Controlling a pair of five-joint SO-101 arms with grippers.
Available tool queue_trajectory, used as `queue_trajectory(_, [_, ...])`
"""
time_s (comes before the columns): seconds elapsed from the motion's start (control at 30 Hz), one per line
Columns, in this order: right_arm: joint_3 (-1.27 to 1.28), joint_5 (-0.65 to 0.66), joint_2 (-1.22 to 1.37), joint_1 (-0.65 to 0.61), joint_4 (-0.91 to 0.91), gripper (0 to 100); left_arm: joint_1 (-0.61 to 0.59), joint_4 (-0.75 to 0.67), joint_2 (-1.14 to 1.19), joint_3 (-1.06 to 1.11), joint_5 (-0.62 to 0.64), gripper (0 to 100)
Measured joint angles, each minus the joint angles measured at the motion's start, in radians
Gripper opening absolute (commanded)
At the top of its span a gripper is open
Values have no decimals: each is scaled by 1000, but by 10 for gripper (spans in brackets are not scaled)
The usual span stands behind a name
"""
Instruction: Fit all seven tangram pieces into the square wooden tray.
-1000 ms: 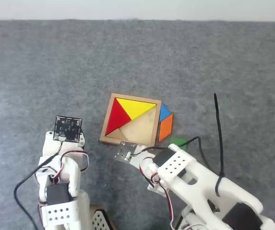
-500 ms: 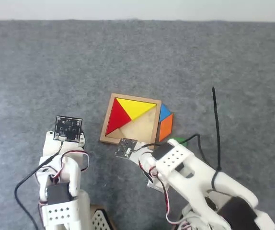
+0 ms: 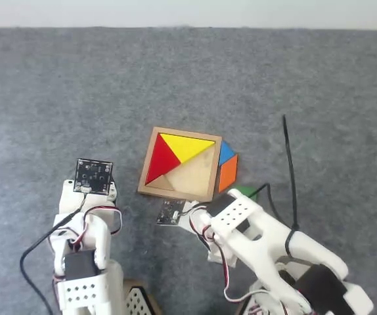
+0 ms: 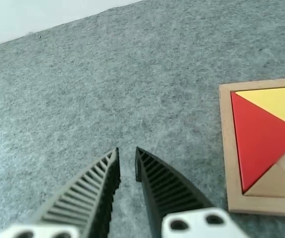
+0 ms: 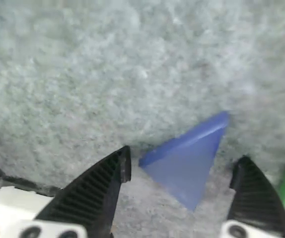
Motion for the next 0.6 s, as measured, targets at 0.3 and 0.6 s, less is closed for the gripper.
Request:
queue_trajectory(0.3, [-3, 5, -3, 18, -8, 103, 0, 0, 0, 0, 0, 55])
queue_trajectory(0.6, [-11, 5, -3, 18, -8, 101, 0, 0, 0, 0, 0, 55])
